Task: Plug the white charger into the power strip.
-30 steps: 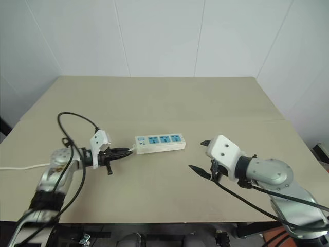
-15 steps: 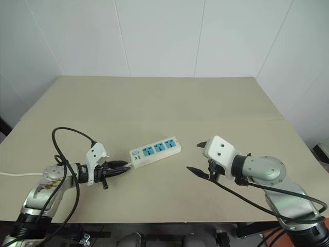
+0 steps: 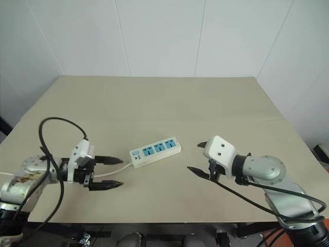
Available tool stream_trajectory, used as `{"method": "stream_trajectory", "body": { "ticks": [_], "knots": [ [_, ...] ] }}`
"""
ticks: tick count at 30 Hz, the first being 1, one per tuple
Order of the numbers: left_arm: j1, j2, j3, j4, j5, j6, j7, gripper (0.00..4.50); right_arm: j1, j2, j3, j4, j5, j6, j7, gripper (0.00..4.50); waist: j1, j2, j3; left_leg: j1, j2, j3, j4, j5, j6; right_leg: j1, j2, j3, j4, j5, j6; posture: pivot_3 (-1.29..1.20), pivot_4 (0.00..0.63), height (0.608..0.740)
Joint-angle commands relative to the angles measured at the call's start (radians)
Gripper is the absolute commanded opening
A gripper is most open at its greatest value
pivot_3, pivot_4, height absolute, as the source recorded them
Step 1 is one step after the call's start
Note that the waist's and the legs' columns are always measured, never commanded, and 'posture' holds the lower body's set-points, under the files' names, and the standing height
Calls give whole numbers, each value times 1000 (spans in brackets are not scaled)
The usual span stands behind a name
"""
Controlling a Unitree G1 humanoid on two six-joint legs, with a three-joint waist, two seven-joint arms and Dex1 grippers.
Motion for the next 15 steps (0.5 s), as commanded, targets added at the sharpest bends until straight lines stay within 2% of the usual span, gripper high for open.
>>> {"method": "stream_trajectory", "body": {
  "ticks": [1, 6, 8, 9, 11, 15],
  "knots": [
    [-65, -75, 25, 144, 81, -225, 104, 4468, -14, 4, -11, -23, -3, -23, 0, 4500, 3, 0, 0, 0, 0, 0, 0, 0, 0, 1, 0, 0, 0, 0, 0, 0, 150, 740],
    [-148, -252, 58, 379, 9, -466, 49, 4468, 0, 12, -12, -36, -9, -21, -11, 4500, 5, 0, 0, -2, 0, 0, 1, 0, 0, 0, 0, 0, -1, 0, 0, 0, 150, 740],
    [-177, -301, 67, 475, -19, -556, -35, 4468, 6, 15, -14, -43, -11, -17, -17, 4500, 6, 0, 0, -2, -1, 0, 1, 0, 0, 0, 0, 0, -1, 0, 0, 0, 150, 740],
    [-181, -326, 76, 501, -43, -543, -39, 4468, 11, 17, -18, -48, -12, -14, -20, 4500, 5, 0, 0, -2, -1, 0, 1, 0, 0, 0, 0, 0, -1, 0, 0, 0, 150, 740],
    [-192, -354, 82, 565, -58, -565, -68, 4468, 22, 18, -26, -60, -14, -7, -27, 4500, 2, 0, 0, -2, -1, 0, 1, 0, 0, 0, 0, 0, -1, 0, 1, 0, 150, 740],
    [-221, -356, 59, 718, 17, -693, -88, 4468, 42, 17, -36, -77, -18, 0, -38, 4500, -5, 0, 0, -1, 0, 0, 1, 0, 0, 0, 0, 0, 0, 0, 1, 0, 150, 740]
  ]
}}
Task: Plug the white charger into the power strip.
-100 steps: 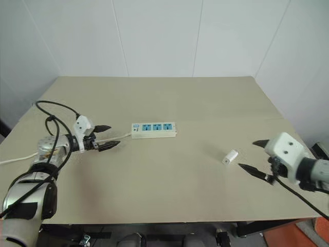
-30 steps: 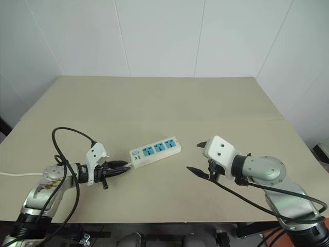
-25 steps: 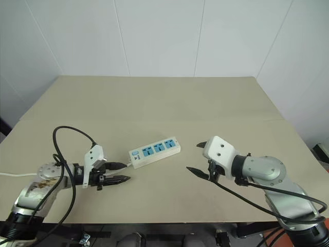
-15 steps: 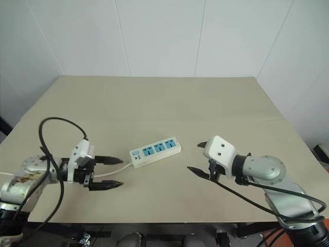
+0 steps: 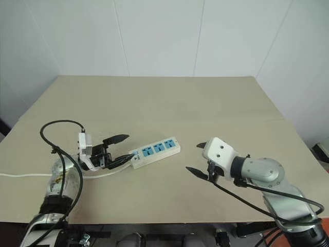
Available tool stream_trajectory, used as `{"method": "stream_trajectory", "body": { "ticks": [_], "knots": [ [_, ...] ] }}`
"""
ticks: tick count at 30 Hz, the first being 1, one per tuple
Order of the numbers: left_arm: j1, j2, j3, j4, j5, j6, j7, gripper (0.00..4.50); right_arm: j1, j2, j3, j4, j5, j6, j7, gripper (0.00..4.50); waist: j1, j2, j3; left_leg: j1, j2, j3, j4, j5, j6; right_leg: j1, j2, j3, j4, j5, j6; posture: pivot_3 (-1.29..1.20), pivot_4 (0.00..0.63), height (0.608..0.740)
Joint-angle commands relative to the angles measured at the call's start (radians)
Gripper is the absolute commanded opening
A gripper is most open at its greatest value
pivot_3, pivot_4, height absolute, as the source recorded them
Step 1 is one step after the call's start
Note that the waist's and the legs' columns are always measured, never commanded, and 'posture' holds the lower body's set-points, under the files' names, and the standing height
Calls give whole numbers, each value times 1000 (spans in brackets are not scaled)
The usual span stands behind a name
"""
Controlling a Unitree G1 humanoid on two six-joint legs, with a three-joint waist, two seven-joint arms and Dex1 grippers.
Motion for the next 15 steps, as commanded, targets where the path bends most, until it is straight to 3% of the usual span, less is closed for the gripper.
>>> {"method": "stream_trajectory", "body": {
  "ticks": [1, 6, 15],
  "knots": [
    [-40, 2, -4, 107, 52, -124, -12, 4468, 4, 0, -34, -42, 1, 0, -16, 4500, 2, 0, 0, 0, 0, 0, 0, 0, 0, 0, 0, 0, 0, 0, 0, 0, 150, 740],
    [-75, -23, 9, 230, 78, -184, 27, 4468, 6, 1, -34, -50, -1, 3, -25, 4500, 5, 0, 0, 0, 0, 0, 2, 0, 0, 1, 0, 0, 0, 1, 1, 0, 150, 740],
    [-50, -46, -14, 239, 92, -193, -6, 4468, 9, -3, -30, -40, -9, -5, -35, 4500, 4, 0, 0, 0, 0, 0, 1, 0, 0, 1, 0, 0, 0, 1, 1, 0, 150, 740]
  ]
}}
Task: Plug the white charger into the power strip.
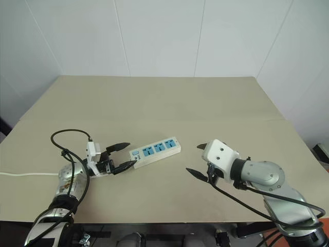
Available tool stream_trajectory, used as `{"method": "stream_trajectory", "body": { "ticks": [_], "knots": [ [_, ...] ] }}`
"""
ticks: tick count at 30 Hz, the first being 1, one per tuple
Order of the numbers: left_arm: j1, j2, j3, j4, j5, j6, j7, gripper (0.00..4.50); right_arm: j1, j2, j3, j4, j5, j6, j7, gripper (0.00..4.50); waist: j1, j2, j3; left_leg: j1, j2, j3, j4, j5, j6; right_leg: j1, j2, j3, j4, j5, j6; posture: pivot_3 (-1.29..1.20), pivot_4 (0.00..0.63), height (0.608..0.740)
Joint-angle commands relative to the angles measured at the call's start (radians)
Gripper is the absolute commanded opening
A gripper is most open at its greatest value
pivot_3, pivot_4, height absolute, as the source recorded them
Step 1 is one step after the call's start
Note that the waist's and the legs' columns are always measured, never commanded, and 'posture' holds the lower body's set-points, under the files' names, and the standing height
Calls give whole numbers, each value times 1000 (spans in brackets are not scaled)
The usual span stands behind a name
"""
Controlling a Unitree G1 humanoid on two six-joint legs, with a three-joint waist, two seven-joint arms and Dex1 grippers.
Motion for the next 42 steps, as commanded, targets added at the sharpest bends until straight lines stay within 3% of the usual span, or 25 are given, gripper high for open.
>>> {"method": "stream_trajectory", "body": {
  "ticks": [1, 11, 22, 27, 35, 42],
  "knots": [
    [9, -17, -7, -19, -5, -3, -4, 4468, -10, -2, -26, -23, -9, -6, -12, 4500, 0, 0, 0, 0, 0, 0, 0, 0, 0, 0, 0, 0, 0, 0, 0, 0, 150, 740],
    [8, -21, -20, 26, 56, -52, 60, 4468, -7, 0, -26, -26, -15, -6, -20, 4500, 0, 0, 0, 1, 0, 0, 0, 0, 0, 1, 0, 0, 0, 0, 0, 0, 150, 740],
    [19, -7, -58, -16, 56, 90, 18, 4468, 3, -1, -27, -27, -27, -4, -26, 4500, 0, 2, -2, 1, 0, 0, 0, 0, 0, 1, 0, 0, 0, 0, 0, 0, 150, 740],
    [24, 1, -77, 1, 90, 78, 47, 3136, -3, 5, -24, -23, -35, -8, -31, 4500, 0, 3, -2, 2, 0, 0, 0, 0, 0, 1, 0, 0, 0, 0, 0, 0, 150, 740],
    [25, -12, -86, 32, 119, -26, 132, 3137, -6, 13, -20, -18, -47, -14, -31, 4500, 3, 3, -5, 3, 0, 0, 1, 0, 0, 2, 0, 0, 1, 0, 2, 0, 150, 740],
    [21, 23, -109, -76, 18, 150, -72, 3137, -28, 8, -39, -14, -47, -3, -35, 4500, -1, 2, -5, 2, 0, 0, 1, 0, 0, 1, 0, 0, 0, -1, 5, 0, 150, 740]
  ]
}}
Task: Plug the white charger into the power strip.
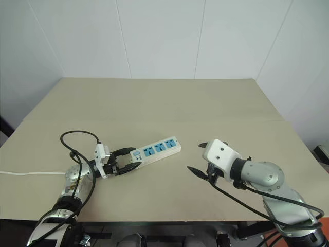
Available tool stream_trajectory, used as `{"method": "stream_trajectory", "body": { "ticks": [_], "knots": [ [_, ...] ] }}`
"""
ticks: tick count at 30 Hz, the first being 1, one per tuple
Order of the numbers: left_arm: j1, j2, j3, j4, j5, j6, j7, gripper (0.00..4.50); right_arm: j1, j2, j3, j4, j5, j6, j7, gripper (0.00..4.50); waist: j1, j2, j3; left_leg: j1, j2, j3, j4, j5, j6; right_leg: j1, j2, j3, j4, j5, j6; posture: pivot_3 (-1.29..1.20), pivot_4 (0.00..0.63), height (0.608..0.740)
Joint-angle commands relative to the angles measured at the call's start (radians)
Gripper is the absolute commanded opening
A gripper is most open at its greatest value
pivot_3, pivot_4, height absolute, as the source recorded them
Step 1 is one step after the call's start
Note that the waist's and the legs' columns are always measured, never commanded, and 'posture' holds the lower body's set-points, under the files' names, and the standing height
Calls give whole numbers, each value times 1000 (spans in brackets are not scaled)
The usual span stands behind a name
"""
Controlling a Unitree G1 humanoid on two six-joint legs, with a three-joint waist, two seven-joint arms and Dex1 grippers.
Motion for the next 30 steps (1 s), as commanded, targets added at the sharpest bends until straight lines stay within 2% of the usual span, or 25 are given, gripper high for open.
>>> {"method": "stream_trajectory", "body": {
  "ticks": [1, 5, 9, 13, 15, 19, 22, 24, 30],
  "knots": [
    [15, 24, -38, -60, -25, 111, -119, 3137, -33, -9, -45, -13, 1, 1, -8, 4500, 0, 0, 0, -1, 0, 0, 0, 0, 0, 0, 0, 0, 0, 2, -4, 0, 150, 740],
    [-1, 46, -69, -92, -25, 181, -196, 3137, -50, -111, -79, 31, -14, -24, 66, 4500, 6, 0, 0, -3, -1, 0, -1, 0, 0, -1, -1, 0, -2, 2, -4, 0, 150, 740],
    [-34, 52, -96, -71, -10, 185, -243, 3137, -81, -281, -110, 182, -13, -182, 257, 4500, 8, 0, 0, -3, -1, 0, -2, 0, 0, -1, -1, 0, -4, 1, -4, 0, 150, 740],
    [-67, 63, -158, -39, -17, 172, -252, 3137, -218, -404, -15, 425, -112, -492, 451, 4500, 1, 1, 1, -2, -1, 0, -1, 0, 0, -1, -1, 0, -3, 0, -3, 0, 150, 740],
    [-82, 58, -167, -16, -16, 157, -252, 3137, -305, -414, 58, 529, -180, -600, 508, 4500, -2, 1, 1, -1, 0, 0, -1, 0, 0, -1, -1, 0, -3, -3, 3, 0, 150, 740],
    [-96, 44, -170, 8, -16, 140, -252, 3137, -509, -370, 239, 751, -343, -896, 646, 4500, -3, 1, 1, -1, 0, 1, -1, 0, 0, -1, -1, 0, -3, -3, 3, 0, 150, 740],
    [-90, 38, -173, 7, -16, 131, -252, 3137, -623, -327, 317, 885, -413, -1052, 700, 4500, 1, 2, 2, -2, -1, 1, -1, 0, 0, -1, -1, 0, -3, -3, 2, 0, 150, 740],
    [-86, 35, -172, 5, -10, 123, -252, 3137, -692, -296, 361, 971, -463, -1131, 716, 4500, 3, 3, 3, -2, -1, 1, -1, 0, 0, -1, -1, 0, -3, 1, -3, 0, 150, 740],
    [-67, 25, -154, -22, -5, 126, -250, 3137, -807, -219, 440, 1123, -534, -1275, 742, 4500, 2, 3, 3, -2, -1, 1, -2, 0, 0, -1, -1, 0, -2, 1, -4, 0, 150, 740]
  ]
}}
